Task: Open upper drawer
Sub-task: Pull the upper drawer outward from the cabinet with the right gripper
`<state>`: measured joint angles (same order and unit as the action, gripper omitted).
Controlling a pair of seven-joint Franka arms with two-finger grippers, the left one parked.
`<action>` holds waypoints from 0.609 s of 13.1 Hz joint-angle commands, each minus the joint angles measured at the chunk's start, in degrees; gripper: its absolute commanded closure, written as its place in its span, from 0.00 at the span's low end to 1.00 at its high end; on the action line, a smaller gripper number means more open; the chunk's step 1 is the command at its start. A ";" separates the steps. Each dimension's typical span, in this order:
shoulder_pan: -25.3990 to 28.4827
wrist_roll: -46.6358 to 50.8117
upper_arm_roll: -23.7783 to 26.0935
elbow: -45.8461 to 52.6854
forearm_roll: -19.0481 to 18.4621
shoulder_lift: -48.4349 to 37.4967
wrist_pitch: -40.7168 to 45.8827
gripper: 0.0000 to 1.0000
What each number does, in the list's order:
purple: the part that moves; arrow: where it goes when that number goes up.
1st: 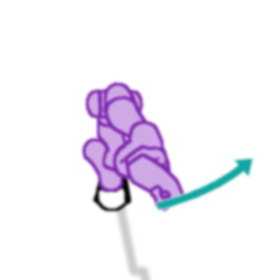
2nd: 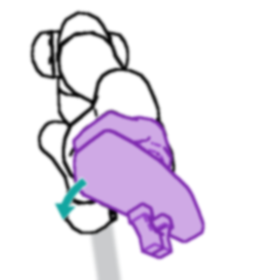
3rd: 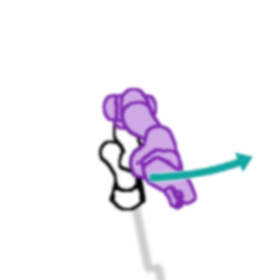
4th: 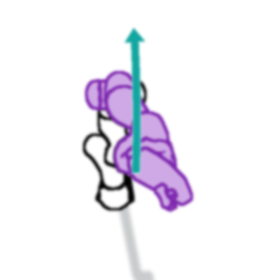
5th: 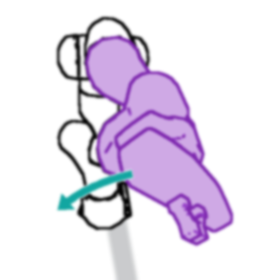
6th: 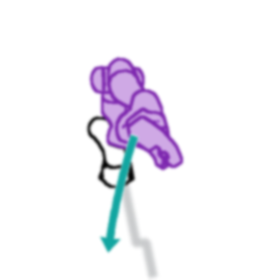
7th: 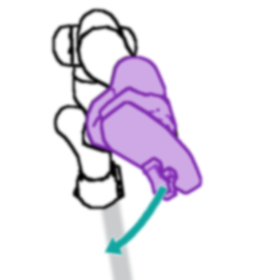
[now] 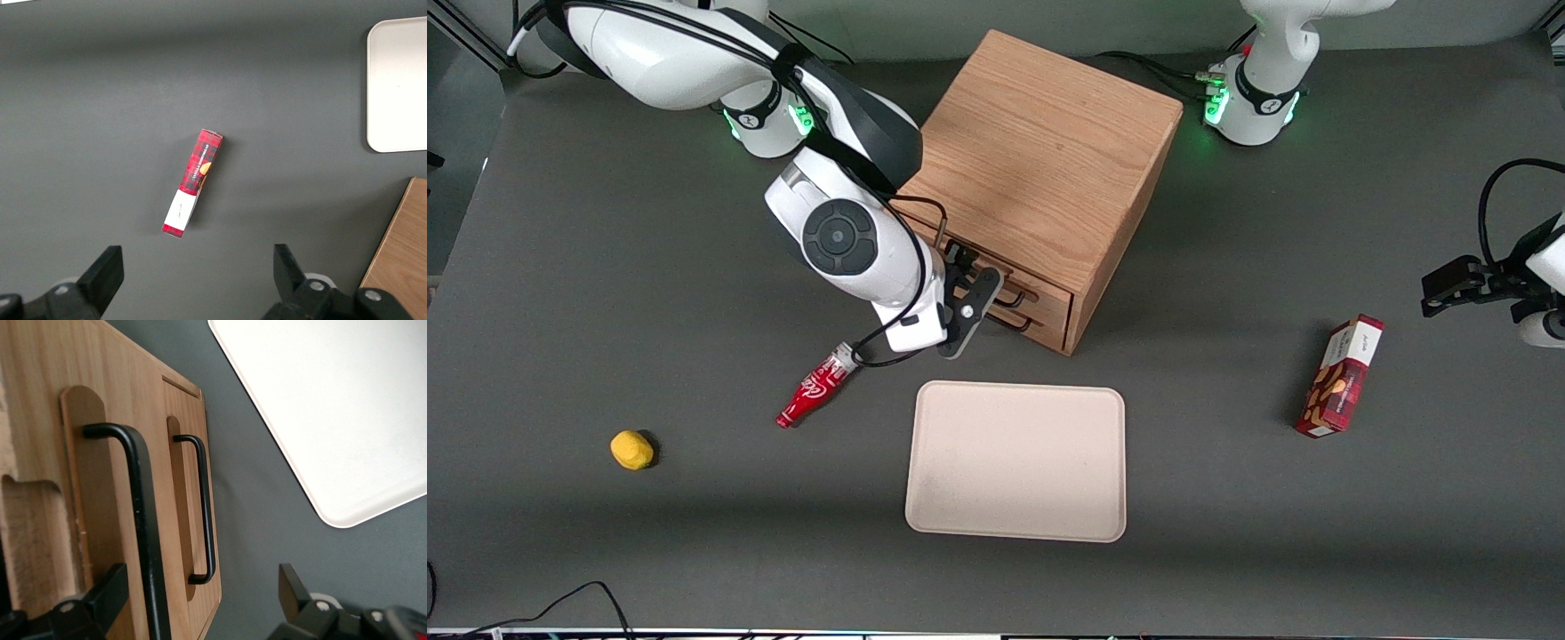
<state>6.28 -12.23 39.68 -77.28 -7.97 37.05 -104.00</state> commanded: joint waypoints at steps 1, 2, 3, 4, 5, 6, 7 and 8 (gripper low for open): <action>-0.30 -3.40 -0.22 0.11 -1.17 0.74 -0.68 0.00; -0.39 -4.38 -0.57 0.29 -1.17 0.74 -0.76 0.00; -0.39 -5.25 -1.44 0.46 -1.09 0.74 -0.68 0.00; -0.57 -6.05 -2.06 0.73 -1.00 0.74 -0.68 0.00; -0.83 -7.01 -2.85 0.99 -1.00 0.74 -0.76 0.00; -0.83 -7.98 -3.38 1.60 -1.00 0.74 -0.76 0.00; -0.92 -8.42 -3.91 1.96 -1.00 0.74 -0.76 0.00; -0.92 -8.43 -4.61 2.31 -0.91 0.83 -0.85 0.00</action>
<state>5.27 -19.02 36.01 -76.50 -8.10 37.59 -104.74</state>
